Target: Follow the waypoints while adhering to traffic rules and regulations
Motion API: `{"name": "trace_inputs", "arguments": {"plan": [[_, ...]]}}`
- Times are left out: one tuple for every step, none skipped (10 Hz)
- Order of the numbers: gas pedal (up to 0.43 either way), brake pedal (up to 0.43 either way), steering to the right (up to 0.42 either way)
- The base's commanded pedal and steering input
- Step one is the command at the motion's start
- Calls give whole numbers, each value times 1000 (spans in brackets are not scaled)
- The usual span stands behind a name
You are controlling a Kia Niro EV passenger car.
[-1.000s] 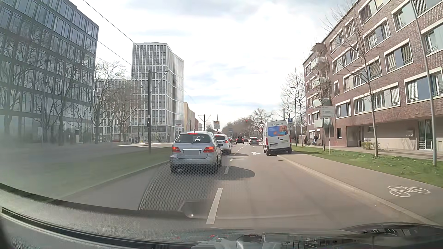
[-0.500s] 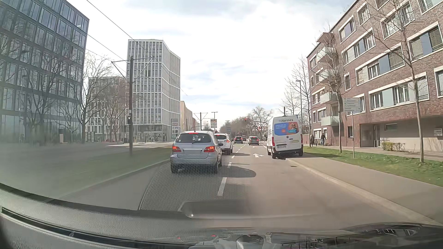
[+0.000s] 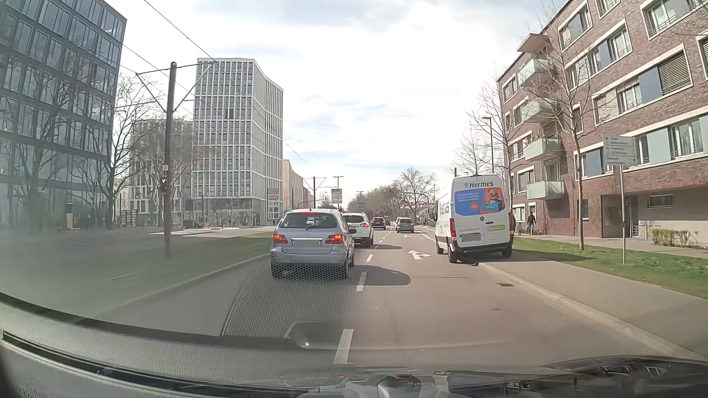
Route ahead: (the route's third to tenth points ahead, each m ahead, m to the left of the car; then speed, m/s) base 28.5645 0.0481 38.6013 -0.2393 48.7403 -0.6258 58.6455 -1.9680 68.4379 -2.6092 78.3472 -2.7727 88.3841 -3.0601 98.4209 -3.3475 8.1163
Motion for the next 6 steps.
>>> {"name": "trace_inputs", "arguments": {"plan": [[0,0,11],[0,0,12],[0,0,12],[0,0,13],[0,0,14],[8,0,15]]}}
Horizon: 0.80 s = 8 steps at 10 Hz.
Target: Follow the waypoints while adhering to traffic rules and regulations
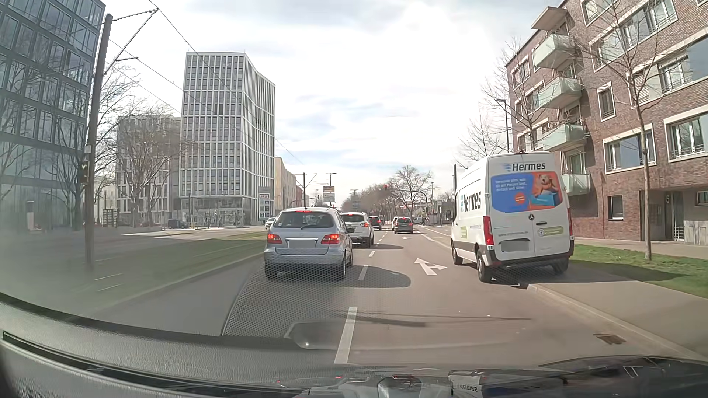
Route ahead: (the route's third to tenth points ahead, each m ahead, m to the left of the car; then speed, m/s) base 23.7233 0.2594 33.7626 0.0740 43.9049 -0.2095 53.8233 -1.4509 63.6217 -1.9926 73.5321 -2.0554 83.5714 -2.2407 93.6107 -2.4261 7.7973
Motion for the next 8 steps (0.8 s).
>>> {"name": "trace_inputs", "arguments": {"plan": [[8,0,17],[8,0,18],[8,0,18],[8,0,21],[8,0,24],[8,0,25],[8,0,26],[8,0,26]]}}
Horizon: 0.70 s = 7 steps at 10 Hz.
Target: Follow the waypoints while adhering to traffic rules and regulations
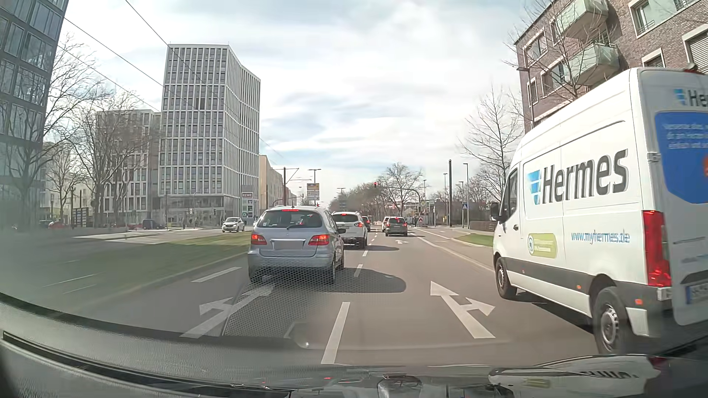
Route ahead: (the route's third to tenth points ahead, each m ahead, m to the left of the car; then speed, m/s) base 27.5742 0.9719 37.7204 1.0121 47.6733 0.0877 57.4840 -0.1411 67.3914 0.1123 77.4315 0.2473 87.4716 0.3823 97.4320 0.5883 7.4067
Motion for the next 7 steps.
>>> {"name": "trace_inputs", "arguments": {"plan": [[8,0,28],[8,0,29],[8,0,30],[8,0,32],[8,0,34],[8,0,37],[8,0,40]]}}
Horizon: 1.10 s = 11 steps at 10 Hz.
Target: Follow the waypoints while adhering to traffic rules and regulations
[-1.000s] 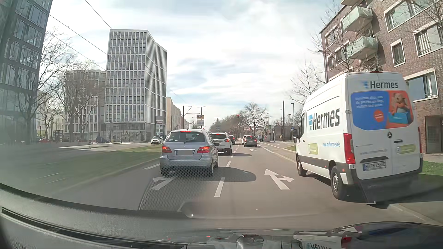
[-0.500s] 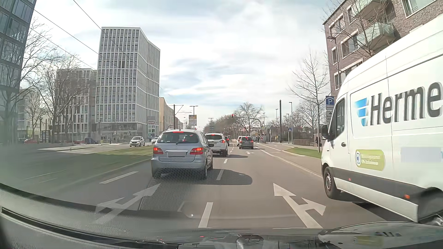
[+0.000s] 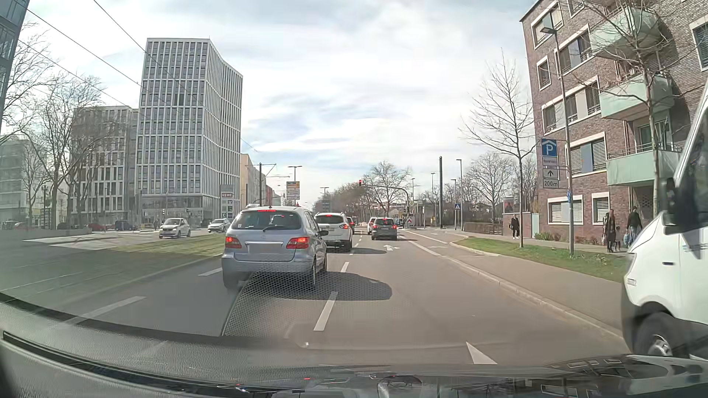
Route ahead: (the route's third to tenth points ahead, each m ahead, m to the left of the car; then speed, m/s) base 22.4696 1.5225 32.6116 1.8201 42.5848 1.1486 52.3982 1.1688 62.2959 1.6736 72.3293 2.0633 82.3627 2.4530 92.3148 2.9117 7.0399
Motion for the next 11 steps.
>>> {"name": "trace_inputs", "arguments": {"plan": [[8,0,43],[0,0,44],[0,0,44],[0,0,44],[0,0,43],[0,0,43],[0,0,42],[0,0,39],[0,0,36],[0,0,32],[0,0,28]]}}
